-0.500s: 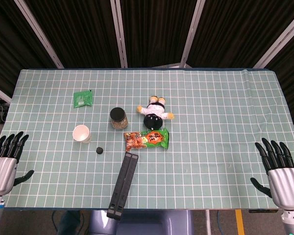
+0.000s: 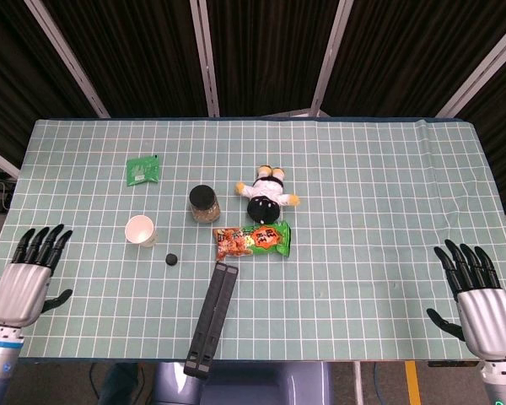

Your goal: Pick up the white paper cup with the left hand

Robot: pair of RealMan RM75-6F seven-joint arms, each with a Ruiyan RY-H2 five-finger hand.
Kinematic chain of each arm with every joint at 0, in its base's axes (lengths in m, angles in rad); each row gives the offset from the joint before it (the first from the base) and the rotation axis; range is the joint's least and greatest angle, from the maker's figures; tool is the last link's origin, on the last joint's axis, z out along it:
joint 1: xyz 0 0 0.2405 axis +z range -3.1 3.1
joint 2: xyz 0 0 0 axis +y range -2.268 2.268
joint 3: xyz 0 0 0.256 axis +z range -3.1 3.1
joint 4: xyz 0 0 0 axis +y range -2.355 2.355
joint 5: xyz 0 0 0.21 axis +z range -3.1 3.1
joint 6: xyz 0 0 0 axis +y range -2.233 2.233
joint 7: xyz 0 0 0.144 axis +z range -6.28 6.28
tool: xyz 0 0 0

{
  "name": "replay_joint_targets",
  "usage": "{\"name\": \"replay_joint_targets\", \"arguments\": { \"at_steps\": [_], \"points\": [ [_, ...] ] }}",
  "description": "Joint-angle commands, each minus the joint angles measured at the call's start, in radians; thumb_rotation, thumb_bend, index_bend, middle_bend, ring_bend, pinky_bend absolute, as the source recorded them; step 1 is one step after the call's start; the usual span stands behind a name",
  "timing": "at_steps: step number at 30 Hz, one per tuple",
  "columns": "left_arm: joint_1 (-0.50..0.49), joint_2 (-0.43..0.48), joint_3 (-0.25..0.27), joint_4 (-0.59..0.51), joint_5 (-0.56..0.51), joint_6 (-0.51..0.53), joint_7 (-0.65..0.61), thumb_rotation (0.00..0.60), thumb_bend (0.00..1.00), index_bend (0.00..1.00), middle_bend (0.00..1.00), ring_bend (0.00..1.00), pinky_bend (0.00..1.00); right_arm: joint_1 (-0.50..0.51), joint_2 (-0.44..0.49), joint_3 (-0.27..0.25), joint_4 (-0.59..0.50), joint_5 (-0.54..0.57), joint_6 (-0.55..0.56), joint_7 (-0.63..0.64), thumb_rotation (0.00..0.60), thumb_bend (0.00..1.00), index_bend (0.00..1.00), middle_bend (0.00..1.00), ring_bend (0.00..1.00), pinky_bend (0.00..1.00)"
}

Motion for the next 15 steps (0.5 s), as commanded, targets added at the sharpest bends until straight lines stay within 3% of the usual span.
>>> {"name": "replay_joint_targets", "arguments": {
  "at_steps": [1,7,15],
  "points": [
    [-0.108,-0.089,-0.052,0.093,-0.031,-0.146,0.141,0.6,0.04,0.0,0.0,0.0,0.0,0.006,0.002,0.007,0.003,0.015,-0.009,0.001,0.6,0.0,0.0,0.0,0.0,0.0],
    [-0.244,-0.221,-0.121,0.215,-0.126,-0.312,0.363,0.6,0.04,0.0,0.0,0.0,0.0,0.016,-0.001,0.022,0.006,0.049,-0.023,0.0,0.6,0.0,0.0,0.0,0.0,0.0],
    [-0.329,-0.341,-0.112,0.348,-0.129,-0.359,0.609,0.6,0.04,0.0,0.0,0.0,0.0,0.026,-0.009,0.033,0.025,0.091,-0.048,-0.003,0.6,0.0,0.0,0.0,0.0,0.0]
  ]
}}
